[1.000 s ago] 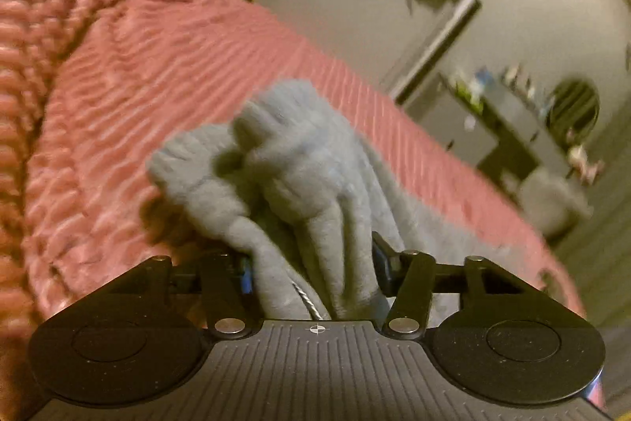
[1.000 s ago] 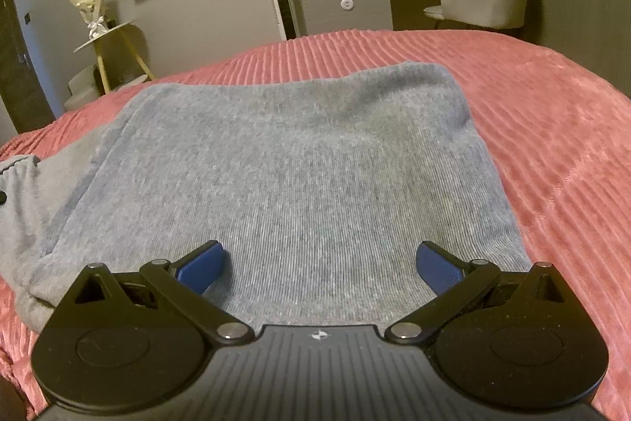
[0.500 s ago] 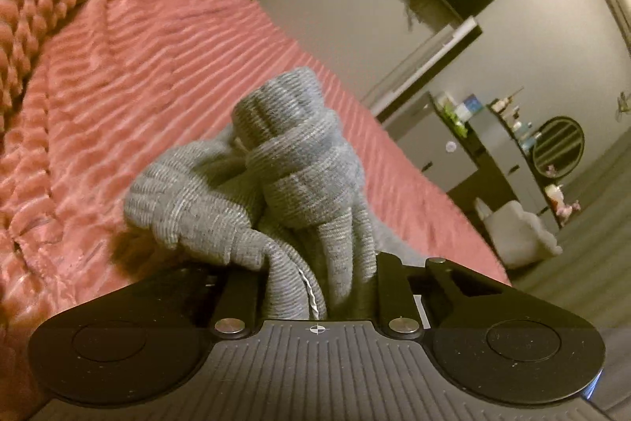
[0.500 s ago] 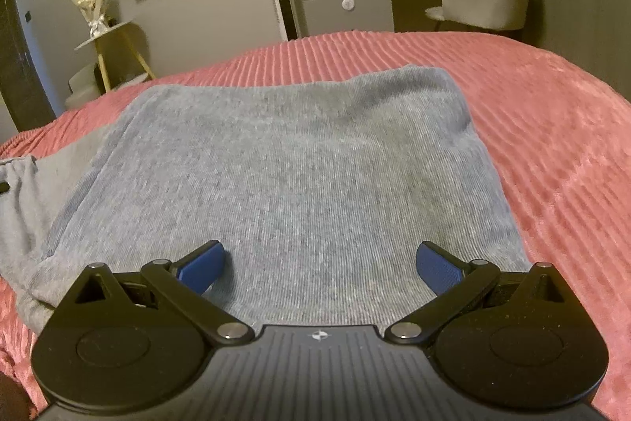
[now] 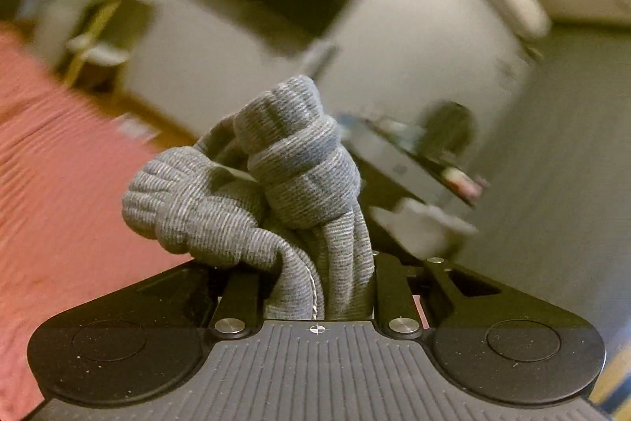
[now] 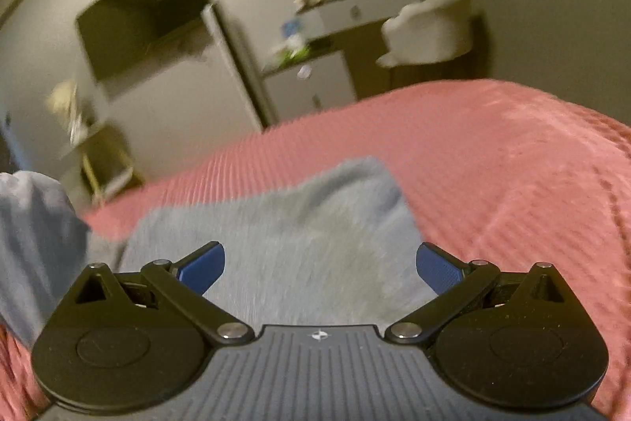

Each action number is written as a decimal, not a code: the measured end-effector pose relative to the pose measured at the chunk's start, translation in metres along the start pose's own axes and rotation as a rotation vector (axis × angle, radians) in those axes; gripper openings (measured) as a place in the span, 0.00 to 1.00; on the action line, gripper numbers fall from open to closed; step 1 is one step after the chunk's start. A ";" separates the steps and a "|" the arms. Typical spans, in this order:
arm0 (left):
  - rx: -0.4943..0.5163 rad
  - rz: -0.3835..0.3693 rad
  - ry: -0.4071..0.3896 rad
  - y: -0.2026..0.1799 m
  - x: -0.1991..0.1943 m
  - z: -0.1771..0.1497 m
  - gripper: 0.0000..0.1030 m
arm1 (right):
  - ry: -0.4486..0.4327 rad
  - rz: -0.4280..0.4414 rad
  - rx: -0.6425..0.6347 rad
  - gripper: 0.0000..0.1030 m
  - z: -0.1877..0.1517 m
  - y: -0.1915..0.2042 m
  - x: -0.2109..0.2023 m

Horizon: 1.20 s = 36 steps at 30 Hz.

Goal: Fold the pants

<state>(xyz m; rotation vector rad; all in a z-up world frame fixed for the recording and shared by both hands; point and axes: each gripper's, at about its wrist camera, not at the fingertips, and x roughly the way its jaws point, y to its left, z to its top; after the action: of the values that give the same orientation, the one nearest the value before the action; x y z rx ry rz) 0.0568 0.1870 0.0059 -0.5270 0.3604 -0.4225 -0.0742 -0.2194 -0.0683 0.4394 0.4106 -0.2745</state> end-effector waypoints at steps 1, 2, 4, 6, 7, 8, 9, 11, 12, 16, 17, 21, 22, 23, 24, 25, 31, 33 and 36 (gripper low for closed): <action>0.055 -0.037 0.011 -0.022 0.005 -0.004 0.20 | -0.022 -0.001 0.030 1.00 0.003 -0.006 -0.007; 0.125 -0.076 0.030 -0.048 0.013 -0.011 0.20 | -0.043 -0.003 0.056 1.00 0.006 -0.012 -0.015; 0.240 -0.147 0.082 -0.094 0.029 -0.035 0.21 | -0.072 -0.012 0.105 1.00 0.011 -0.026 -0.028; 0.315 -0.189 0.164 -0.133 0.054 -0.071 0.24 | -0.083 -0.014 0.146 1.00 0.013 -0.037 -0.036; 0.345 -0.197 0.213 -0.149 0.070 -0.095 0.26 | -0.082 -0.019 0.164 1.00 0.014 -0.043 -0.038; 0.356 -0.198 0.278 -0.160 0.086 -0.121 0.36 | -0.082 -0.026 0.181 1.00 0.013 -0.049 -0.040; 0.382 -0.196 0.368 -0.169 0.103 -0.149 0.36 | -0.073 -0.031 0.192 1.00 0.012 -0.054 -0.040; 0.487 -0.152 0.579 -0.176 0.124 -0.196 0.32 | -0.040 -0.041 0.209 1.00 0.013 -0.063 -0.038; 0.532 -0.116 0.655 -0.172 0.125 -0.213 0.32 | -0.023 -0.030 0.221 1.00 0.013 -0.068 -0.037; 0.494 -0.142 0.610 -0.148 0.095 -0.192 0.50 | 0.014 0.006 0.217 1.00 0.008 -0.076 -0.035; 0.431 -0.136 0.574 -0.141 0.086 -0.180 0.65 | 0.023 0.019 0.232 1.00 0.006 -0.077 -0.032; 0.215 -0.056 0.423 -0.099 0.053 -0.139 0.85 | 0.119 0.164 0.387 1.00 0.003 -0.080 -0.010; 0.180 -0.009 0.390 -0.086 0.050 -0.134 0.85 | 0.162 0.195 0.422 1.00 0.002 -0.079 -0.001; 0.137 0.055 0.360 -0.073 0.048 -0.131 0.86 | 0.191 0.205 0.442 1.00 -0.001 -0.077 0.005; 0.096 0.109 0.347 -0.060 0.050 -0.129 0.86 | 0.221 0.208 0.458 1.00 -0.005 -0.075 0.012; 0.048 0.147 0.347 -0.045 0.052 -0.127 0.86 | 0.247 0.197 0.471 1.00 -0.009 -0.072 0.018; -0.137 0.269 0.367 -0.012 0.060 -0.130 0.86 | 0.244 0.199 0.411 0.81 -0.003 -0.059 0.013; -0.137 0.304 0.351 -0.003 0.061 -0.128 0.86 | 0.276 0.126 0.412 0.82 -0.005 -0.059 0.009; -0.114 0.349 0.328 -0.002 0.053 -0.128 0.86 | 0.310 0.142 0.448 0.82 -0.014 -0.062 -0.001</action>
<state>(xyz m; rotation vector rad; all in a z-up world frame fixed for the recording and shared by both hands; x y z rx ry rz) 0.0457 0.1086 -0.1077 -0.4932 0.7824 -0.1485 -0.1008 -0.2670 -0.1018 0.9541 0.6205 -0.1579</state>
